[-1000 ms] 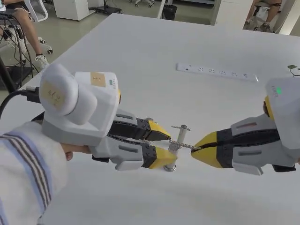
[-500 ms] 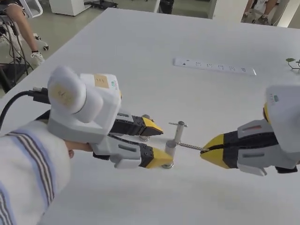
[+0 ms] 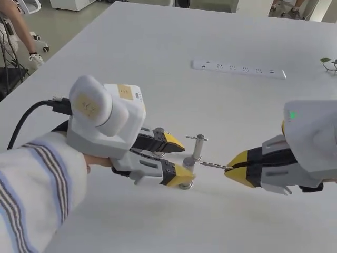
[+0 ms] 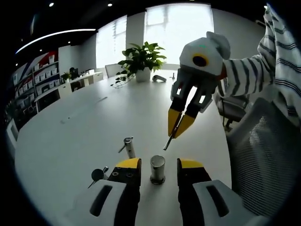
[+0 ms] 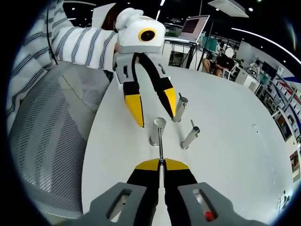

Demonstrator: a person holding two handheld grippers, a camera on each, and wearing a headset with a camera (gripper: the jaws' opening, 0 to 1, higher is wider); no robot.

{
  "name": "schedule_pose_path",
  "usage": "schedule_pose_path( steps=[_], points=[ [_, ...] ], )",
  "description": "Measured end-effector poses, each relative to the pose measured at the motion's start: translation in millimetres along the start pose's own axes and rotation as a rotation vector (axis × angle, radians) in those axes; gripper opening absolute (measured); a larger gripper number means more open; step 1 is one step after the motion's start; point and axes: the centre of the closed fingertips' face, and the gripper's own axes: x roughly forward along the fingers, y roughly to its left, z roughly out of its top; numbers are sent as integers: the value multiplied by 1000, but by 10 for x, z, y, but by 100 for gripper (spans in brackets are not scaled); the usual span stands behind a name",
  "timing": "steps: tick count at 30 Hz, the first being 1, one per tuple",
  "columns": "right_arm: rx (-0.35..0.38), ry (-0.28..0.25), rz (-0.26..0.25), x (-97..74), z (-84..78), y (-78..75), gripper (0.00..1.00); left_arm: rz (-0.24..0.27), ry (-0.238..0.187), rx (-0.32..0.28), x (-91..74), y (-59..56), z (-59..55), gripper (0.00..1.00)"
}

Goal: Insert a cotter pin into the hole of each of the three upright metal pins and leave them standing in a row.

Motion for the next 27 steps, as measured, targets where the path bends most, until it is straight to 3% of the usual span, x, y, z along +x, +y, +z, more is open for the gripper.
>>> schedule_pose_path(
  steps=[15,27],
  points=[
    [-5,0,26,79,0,-9,0,-18,19,-23,45,19,-53,10],
    [-16,0,20,49,25,-31,0,-28,23,-10,77,30,-40,10]
  ],
)
